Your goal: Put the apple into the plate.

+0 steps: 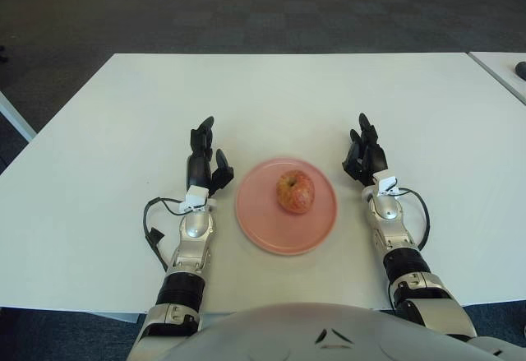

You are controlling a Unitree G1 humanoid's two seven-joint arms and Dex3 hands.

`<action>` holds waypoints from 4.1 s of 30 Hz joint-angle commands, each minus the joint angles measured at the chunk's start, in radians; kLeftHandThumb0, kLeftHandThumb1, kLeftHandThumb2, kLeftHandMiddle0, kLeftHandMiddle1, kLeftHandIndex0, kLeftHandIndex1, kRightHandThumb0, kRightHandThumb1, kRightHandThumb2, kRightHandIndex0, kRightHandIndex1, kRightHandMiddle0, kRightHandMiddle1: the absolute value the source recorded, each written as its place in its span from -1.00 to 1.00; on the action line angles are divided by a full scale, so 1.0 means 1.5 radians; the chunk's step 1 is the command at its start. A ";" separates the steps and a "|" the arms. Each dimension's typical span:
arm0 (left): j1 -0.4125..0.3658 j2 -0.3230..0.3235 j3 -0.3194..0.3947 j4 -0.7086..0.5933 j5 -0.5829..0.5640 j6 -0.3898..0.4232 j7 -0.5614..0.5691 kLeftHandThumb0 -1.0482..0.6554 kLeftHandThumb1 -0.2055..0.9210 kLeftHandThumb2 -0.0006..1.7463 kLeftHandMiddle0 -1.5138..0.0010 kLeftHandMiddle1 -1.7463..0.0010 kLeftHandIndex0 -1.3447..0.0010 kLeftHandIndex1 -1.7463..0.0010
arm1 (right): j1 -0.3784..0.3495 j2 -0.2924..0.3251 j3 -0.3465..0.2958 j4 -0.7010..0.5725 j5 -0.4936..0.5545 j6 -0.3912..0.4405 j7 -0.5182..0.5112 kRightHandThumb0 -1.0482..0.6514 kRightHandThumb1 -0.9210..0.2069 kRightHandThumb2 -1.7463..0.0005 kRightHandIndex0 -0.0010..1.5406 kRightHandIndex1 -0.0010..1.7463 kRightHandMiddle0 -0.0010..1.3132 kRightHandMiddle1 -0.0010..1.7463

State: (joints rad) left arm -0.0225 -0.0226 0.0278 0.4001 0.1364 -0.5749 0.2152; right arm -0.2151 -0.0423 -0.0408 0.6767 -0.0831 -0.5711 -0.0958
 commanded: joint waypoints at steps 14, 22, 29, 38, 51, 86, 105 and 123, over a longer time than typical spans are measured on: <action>0.012 0.017 0.005 0.027 0.019 -0.015 0.013 -0.43 1.00 0.09 0.78 1.00 1.00 0.36 | 0.021 0.007 0.000 0.023 0.005 -0.002 -0.001 -0.88 -1.00 -0.28 -1.00 -1.00 -1.00 -1.00; 0.007 0.021 0.008 0.040 0.022 -0.027 0.023 -0.46 1.00 0.08 0.79 1.00 1.00 0.39 | 0.021 0.010 0.001 0.028 0.004 -0.008 -0.003 -0.88 -1.00 -0.28 -1.00 -1.00 -1.00 -1.00; -0.002 0.028 0.011 0.062 0.025 -0.048 0.035 -0.50 1.00 0.10 0.81 1.00 1.00 0.43 | 0.021 0.013 0.002 0.031 0.001 -0.013 -0.006 -0.87 -1.00 -0.27 -1.00 -1.00 -1.00 -1.00; 0.002 0.031 0.014 0.051 0.021 -0.032 0.031 -0.56 1.00 0.13 0.83 1.00 1.00 0.51 | 0.021 0.020 0.006 0.031 -0.002 -0.010 -0.009 -0.86 -1.00 -0.29 -1.00 -1.00 -1.00 -1.00; 0.016 0.032 0.021 0.003 0.024 0.029 0.036 -0.72 1.00 0.17 0.82 0.99 1.00 0.58 | 0.016 0.034 0.009 0.041 0.001 -0.010 -0.010 -0.85 -1.00 -0.31 -1.00 -1.00 -1.00 -1.00; 0.022 0.040 0.021 -0.037 0.017 0.062 0.009 -0.81 1.00 0.30 0.79 0.99 1.00 0.63 | 0.007 0.051 0.014 0.059 -0.010 -0.045 -0.016 -0.88 -1.00 -0.29 -1.00 -1.00 -1.00 -1.00; 0.020 0.039 0.013 -0.037 0.022 0.053 0.003 -0.81 1.00 0.35 0.78 0.99 1.00 0.64 | 0.016 0.051 0.020 0.035 -0.003 -0.032 -0.013 -0.89 -1.00 -0.28 -0.99 -1.00 -1.00 -1.00; 0.017 0.041 0.013 -0.041 0.010 0.075 -0.014 -0.80 1.00 0.35 0.79 1.00 1.00 0.65 | 0.029 0.050 0.030 0.005 -0.017 -0.022 -0.026 -0.89 -1.00 -0.28 -0.99 -1.00 -1.00 -1.00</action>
State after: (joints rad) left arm 0.0139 0.0303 0.0442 0.3512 0.1621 -0.4834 0.2047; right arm -0.2138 0.0228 -0.0049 0.6697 -0.0962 -0.6155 -0.1265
